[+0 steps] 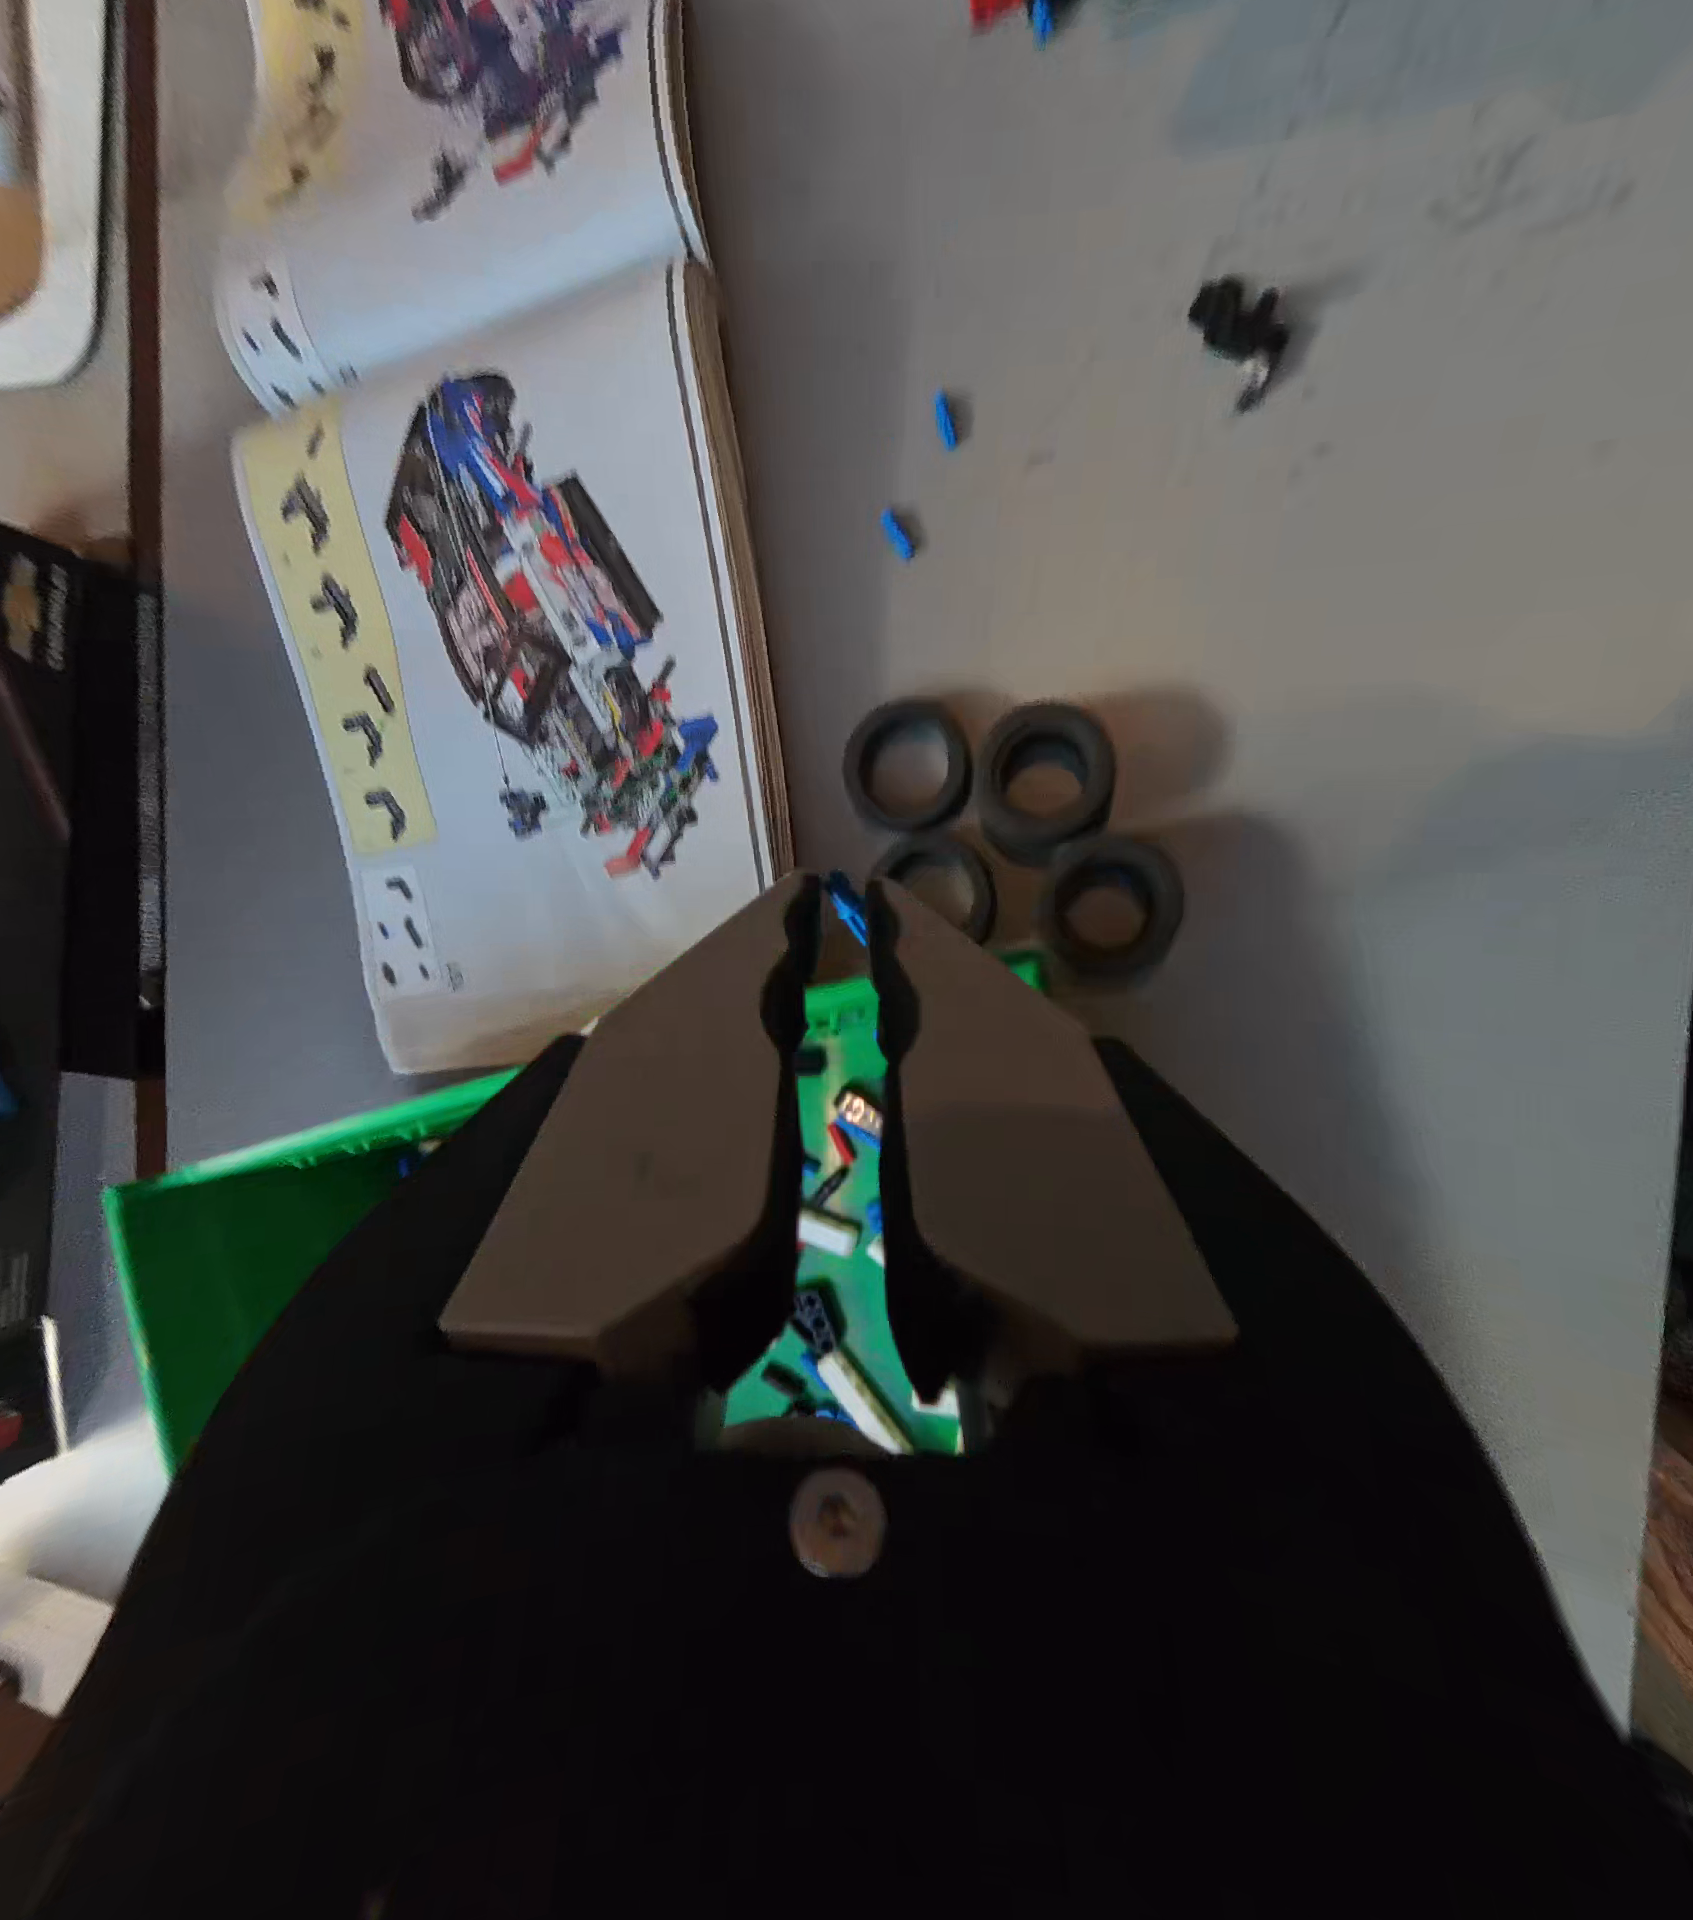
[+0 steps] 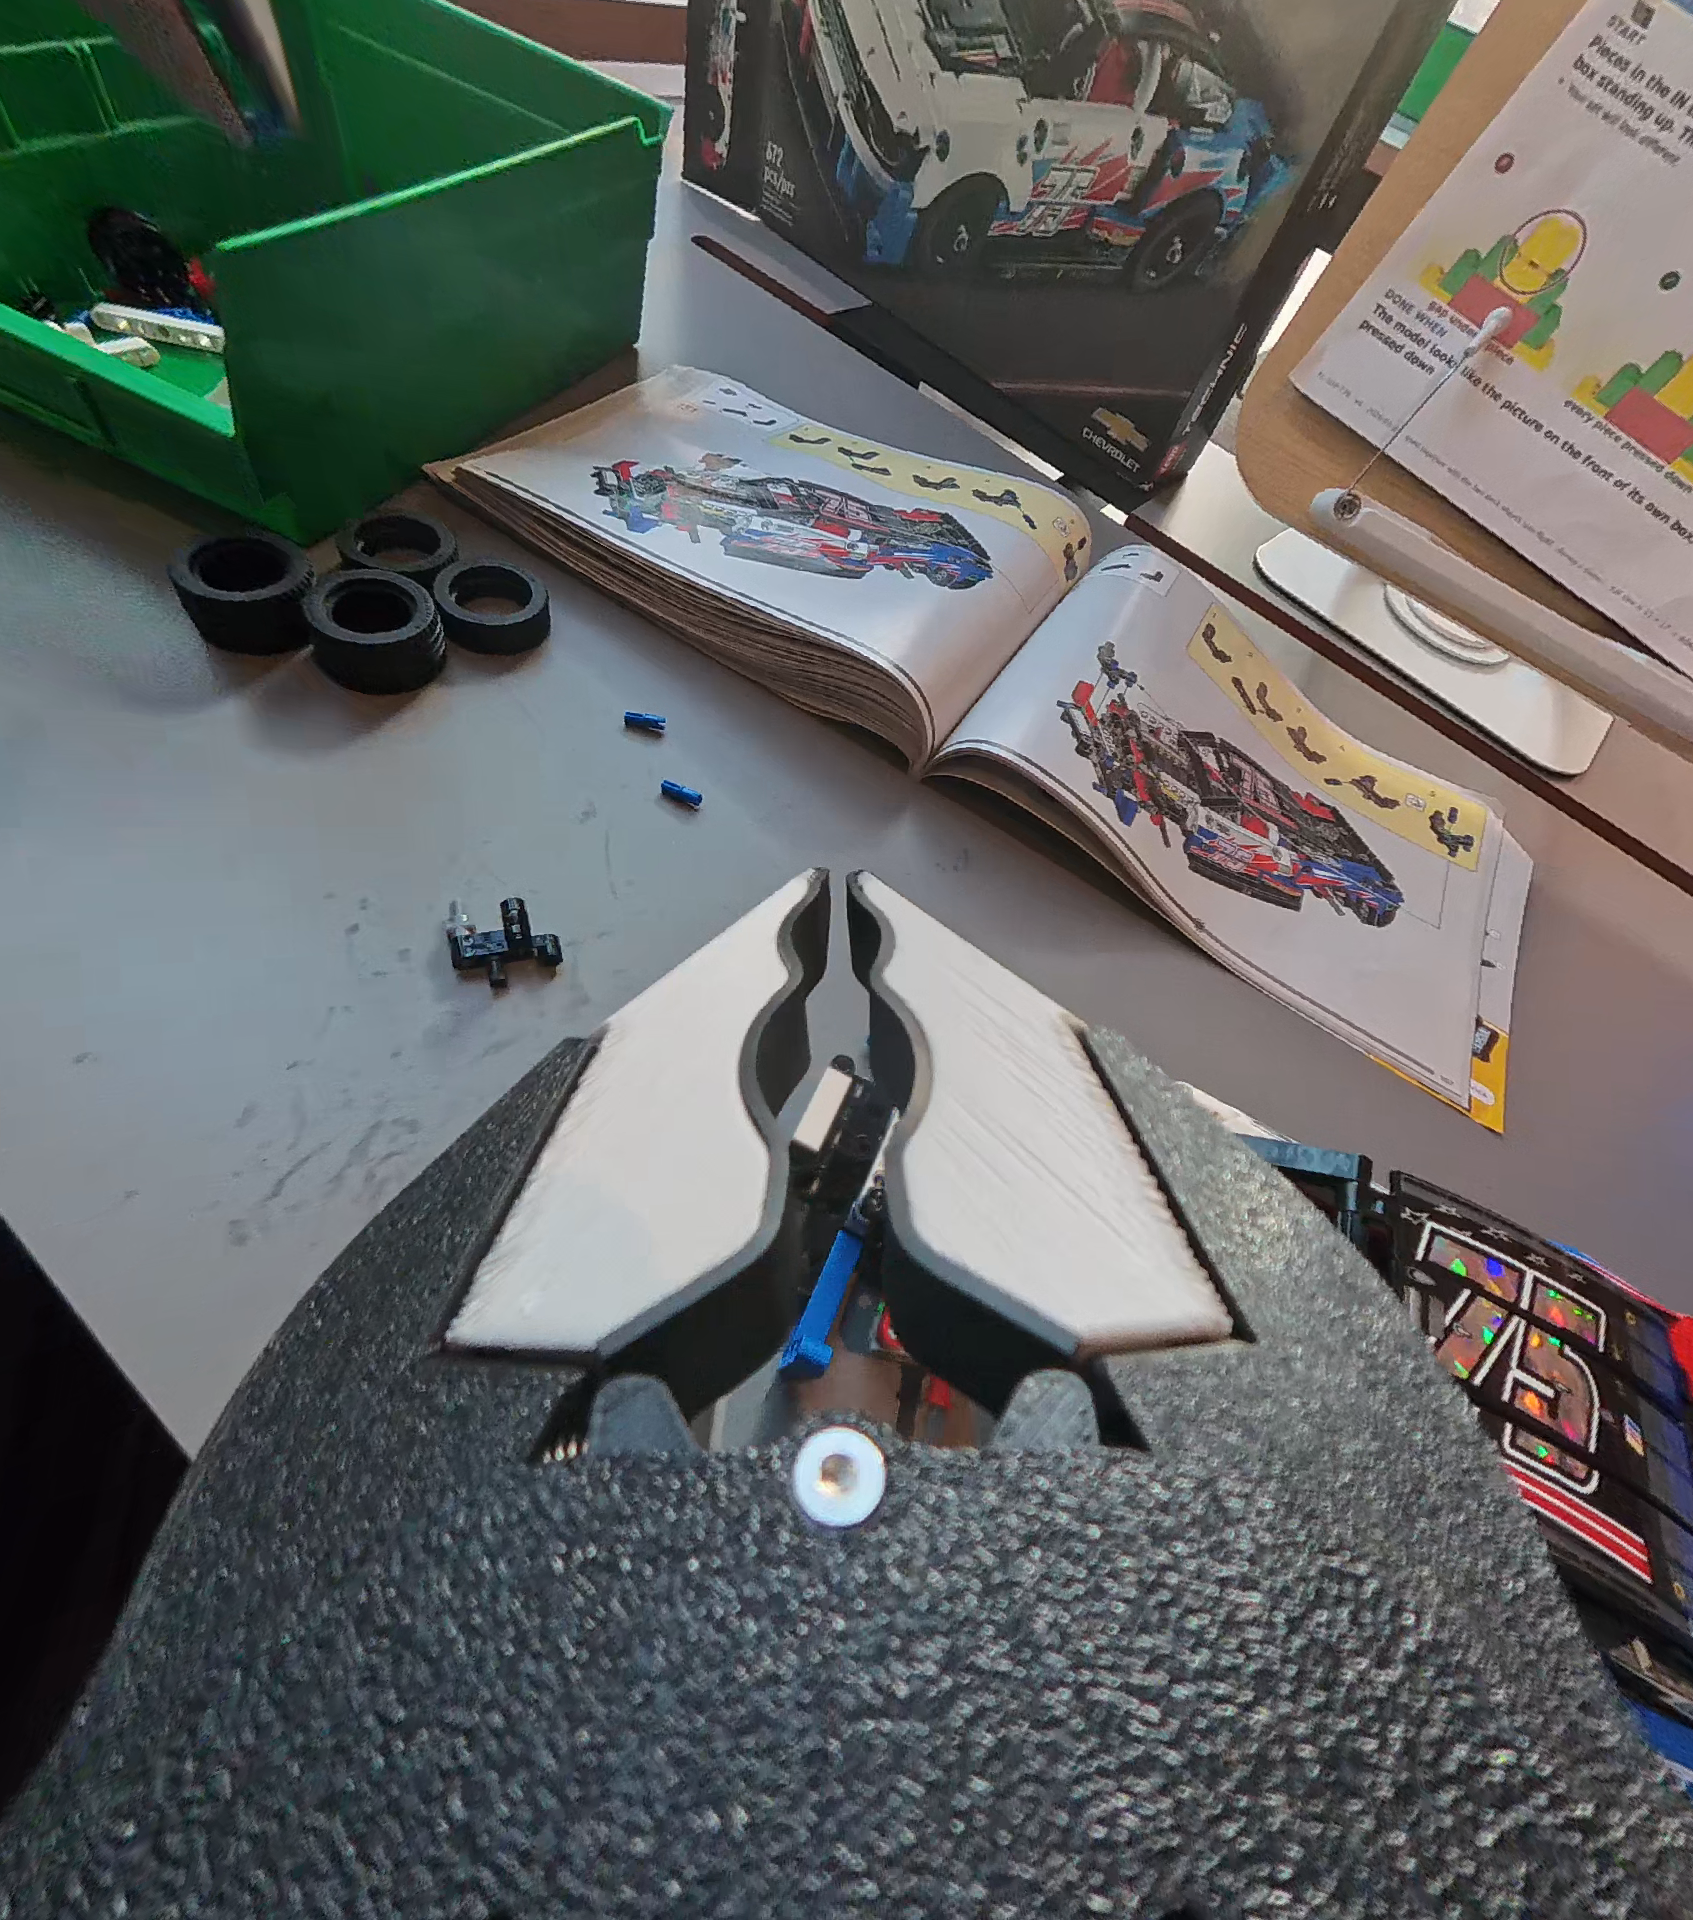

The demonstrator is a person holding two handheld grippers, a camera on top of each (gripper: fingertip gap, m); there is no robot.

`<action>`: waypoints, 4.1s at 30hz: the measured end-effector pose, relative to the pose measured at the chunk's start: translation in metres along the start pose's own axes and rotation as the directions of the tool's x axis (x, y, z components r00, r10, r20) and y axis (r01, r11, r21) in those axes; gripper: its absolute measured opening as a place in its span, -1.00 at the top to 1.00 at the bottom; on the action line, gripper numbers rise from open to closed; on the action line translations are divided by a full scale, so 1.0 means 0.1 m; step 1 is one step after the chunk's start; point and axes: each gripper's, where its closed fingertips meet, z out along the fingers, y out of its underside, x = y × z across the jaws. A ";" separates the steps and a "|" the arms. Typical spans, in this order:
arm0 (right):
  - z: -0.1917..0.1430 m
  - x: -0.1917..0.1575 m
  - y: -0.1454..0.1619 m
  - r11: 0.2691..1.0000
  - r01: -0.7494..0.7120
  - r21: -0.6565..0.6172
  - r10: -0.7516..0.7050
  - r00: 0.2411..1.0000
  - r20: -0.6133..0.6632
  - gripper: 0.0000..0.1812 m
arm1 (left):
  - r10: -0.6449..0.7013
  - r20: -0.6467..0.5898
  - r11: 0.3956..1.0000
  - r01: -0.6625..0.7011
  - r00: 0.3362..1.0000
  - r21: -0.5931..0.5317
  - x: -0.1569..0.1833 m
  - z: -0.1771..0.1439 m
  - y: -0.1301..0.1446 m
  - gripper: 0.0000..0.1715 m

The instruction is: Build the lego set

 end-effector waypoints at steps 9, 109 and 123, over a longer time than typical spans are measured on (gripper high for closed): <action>-0.09 -0.24 0.00 1.000 0.001 0.021 -0.003 0.998 0.061 0.97 | -0.189 -0.060 0.977 0.193 0.980 0.085 0.62 1.02 -0.96 0.93; 0.26 -1.08 0.32 0.864 -0.165 -0.476 0.446 0.690 0.571 0.96 | 0.408 0.343 0.812 -0.508 0.846 0.287 1.28 1.37 -1.31 0.99; 0.24 -0.94 0.31 0.932 -0.271 -0.242 0.348 0.853 0.389 0.84 | 0.199 0.226 0.888 -0.273 0.953 0.370 1.21 1.45 -1.24 0.99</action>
